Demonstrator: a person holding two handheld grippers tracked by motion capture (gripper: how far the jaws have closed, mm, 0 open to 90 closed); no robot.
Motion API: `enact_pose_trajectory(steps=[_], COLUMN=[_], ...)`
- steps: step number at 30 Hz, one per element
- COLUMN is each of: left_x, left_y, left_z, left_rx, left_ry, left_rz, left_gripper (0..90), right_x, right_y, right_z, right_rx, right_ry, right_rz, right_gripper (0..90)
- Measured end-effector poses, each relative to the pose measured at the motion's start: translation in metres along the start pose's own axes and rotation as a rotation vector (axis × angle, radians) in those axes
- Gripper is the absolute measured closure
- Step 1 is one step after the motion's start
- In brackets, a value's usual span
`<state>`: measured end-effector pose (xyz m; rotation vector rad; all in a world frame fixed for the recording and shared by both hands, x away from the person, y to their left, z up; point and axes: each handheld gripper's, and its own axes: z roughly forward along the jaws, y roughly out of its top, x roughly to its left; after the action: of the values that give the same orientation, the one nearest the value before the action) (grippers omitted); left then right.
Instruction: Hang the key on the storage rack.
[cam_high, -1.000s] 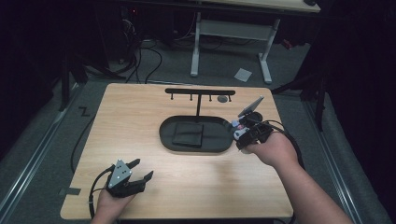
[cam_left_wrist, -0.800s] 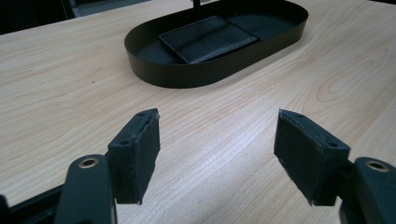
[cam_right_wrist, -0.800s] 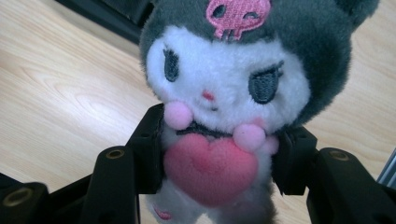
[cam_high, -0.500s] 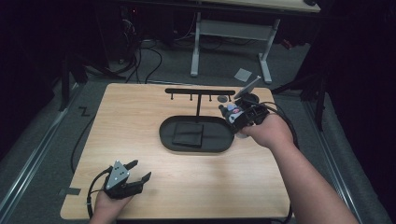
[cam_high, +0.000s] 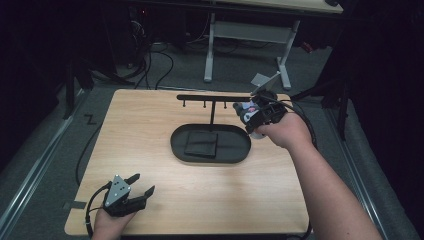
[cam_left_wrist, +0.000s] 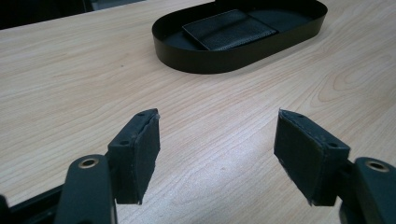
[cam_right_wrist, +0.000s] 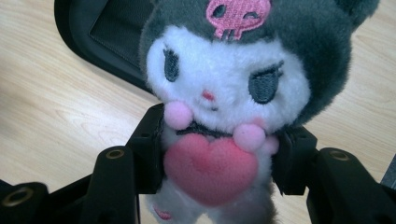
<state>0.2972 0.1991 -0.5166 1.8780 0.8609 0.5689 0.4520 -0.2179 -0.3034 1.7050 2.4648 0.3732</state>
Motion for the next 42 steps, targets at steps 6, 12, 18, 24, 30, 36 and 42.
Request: enact_pose_trajectory(steps=[6, 12, 18, 24, 30, 36, 42], left_x=[0.0, 0.0, 0.001, 0.001, -0.001, -0.001, -0.001], left_y=[0.0, 0.0, 0.0, -0.001, -0.001, -0.002, -0.002], left_z=[0.001, 0.002, 0.002, 0.003, 0.004, 0.005, 0.004], left_rx=[0.003, 0.003, 0.002, 0.005, 0.011, 0.022, 0.019], left_ry=[-0.001, -0.003, -0.005, -0.01, -0.011, -0.016, -0.006], left_rz=[0.003, 0.002, 0.002, 0.001, 0.006, 0.003, 0.005], left_gripper=[31.7, 31.7, 31.7, 31.7, 31.7, 31.7, 31.5], right_x=[-0.008, -0.014, -0.031, -0.05, -0.057, -0.059, -0.063], right_y=[0.009, 0.018, 0.022, 0.012, 0.004, 0.002, -0.001], right_z=[-0.001, 0.004, 0.013, 0.023, 0.039, 0.064, 0.076], right_rx=[-0.021, -0.03, -0.049, -0.043, -0.051, -0.043, -0.054], right_ry=[0.009, 0.025, 0.045, 0.042, 0.053, 0.063, 0.068], right_rz=[0.027, 0.043, 0.104, 0.153, 0.164, 0.17, 0.183], right_gripper=[46.3, 46.3, 45.9, 44.3, 41.0, 37.0, 30.7])
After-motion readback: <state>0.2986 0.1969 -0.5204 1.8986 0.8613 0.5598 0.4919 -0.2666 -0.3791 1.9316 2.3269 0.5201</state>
